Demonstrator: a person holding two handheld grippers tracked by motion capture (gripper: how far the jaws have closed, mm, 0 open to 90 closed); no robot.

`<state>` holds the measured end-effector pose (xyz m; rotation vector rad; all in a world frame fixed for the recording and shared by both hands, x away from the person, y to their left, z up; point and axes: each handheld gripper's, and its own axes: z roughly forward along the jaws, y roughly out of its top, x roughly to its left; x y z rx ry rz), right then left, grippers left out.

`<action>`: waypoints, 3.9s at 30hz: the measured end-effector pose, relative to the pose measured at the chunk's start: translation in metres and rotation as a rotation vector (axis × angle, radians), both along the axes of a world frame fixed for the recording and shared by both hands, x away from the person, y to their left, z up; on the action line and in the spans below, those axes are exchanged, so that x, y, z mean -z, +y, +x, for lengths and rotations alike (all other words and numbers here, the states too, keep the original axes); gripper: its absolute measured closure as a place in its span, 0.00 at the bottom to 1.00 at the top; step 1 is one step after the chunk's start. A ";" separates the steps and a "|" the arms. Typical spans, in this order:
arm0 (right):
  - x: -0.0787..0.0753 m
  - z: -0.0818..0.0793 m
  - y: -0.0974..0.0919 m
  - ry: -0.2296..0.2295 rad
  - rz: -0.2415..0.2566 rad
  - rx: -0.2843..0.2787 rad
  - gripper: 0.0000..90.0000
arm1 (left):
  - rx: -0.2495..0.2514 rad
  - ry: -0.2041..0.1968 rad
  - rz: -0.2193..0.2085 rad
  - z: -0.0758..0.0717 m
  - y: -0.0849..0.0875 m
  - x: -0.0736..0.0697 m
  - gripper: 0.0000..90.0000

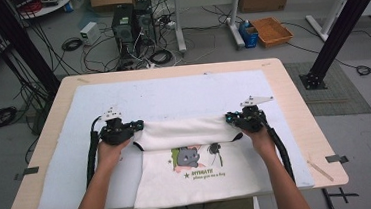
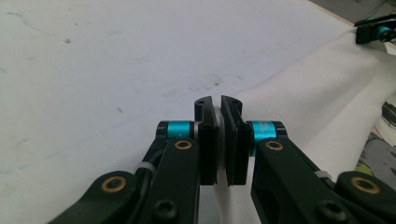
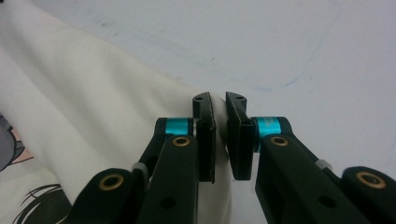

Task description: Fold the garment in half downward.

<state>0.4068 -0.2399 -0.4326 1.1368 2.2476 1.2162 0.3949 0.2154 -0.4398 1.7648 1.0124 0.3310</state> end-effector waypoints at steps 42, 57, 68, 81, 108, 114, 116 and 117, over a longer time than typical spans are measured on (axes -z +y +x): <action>-0.006 -0.081 -0.042 -0.014 0.097 -0.121 0.94 | 0.226 -0.038 -0.051 -0.093 0.014 -0.006 0.96; -0.002 -0.124 -0.061 0.107 0.078 -0.323 0.94 | 0.466 0.026 -0.096 -0.124 0.028 0.002 0.96; 0.002 -0.150 -0.072 0.122 0.085 -0.359 0.94 | 0.611 0.064 -0.073 -0.142 0.020 0.008 0.95; 0.006 -0.154 -0.075 0.143 0.094 -0.380 0.73 | 0.483 0.063 -0.090 -0.135 0.027 0.006 0.56; 0.015 -0.036 -0.011 0.123 0.046 -0.003 0.96 | 0.046 0.122 0.079 -0.032 -0.002 0.010 0.99; 0.018 -0.024 -0.012 0.107 0.073 0.071 0.96 | 0.011 0.106 0.061 -0.016 -0.005 0.009 0.99; 0.017 -0.022 -0.011 0.084 0.080 0.092 0.96 | 0.000 0.095 0.059 -0.010 -0.007 0.006 0.99; 0.016 -0.021 -0.011 0.082 0.080 0.107 0.96 | -0.006 0.092 0.065 -0.007 -0.008 0.005 0.99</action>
